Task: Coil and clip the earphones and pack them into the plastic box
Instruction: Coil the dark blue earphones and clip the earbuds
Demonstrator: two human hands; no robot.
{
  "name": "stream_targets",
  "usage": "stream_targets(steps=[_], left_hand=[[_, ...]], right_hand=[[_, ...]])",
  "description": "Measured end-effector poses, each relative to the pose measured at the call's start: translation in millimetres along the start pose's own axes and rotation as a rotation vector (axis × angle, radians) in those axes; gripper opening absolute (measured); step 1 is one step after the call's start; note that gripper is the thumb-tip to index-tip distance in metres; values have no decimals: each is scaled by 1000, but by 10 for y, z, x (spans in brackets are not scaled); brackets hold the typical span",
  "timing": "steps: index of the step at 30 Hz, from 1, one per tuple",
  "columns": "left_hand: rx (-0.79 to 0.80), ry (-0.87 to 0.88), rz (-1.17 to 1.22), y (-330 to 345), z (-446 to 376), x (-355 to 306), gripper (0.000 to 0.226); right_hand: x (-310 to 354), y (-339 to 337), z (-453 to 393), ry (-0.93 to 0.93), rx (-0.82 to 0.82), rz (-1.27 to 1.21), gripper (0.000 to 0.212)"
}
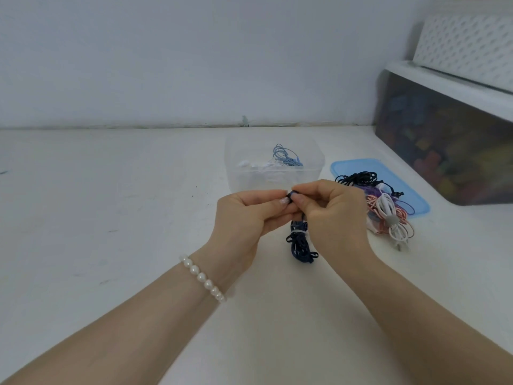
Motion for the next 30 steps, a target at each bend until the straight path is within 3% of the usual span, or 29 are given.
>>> stream_targets(steps=[15,23,30], left_hand=[[9,40,67,63,6,40,13],[60,9,98,45,-5,39,17],[100,-30,50,-31,-45,-9,23]], right_hand=[[-15,-64,-9,-92,-144,148,14],[-9,-22,-6,-246,-109,233,13],[-37,-78,-114,82,44,-134,17]])
Point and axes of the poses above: each hand's wrist, its own z-axis away from the middle knuckle, its own y-axis out of the palm, x = y × z, the point moved 5 cm from there along -z, towards the middle knuckle, and after that the axes turned 13 degrees about -z, right-handed, at the moved point
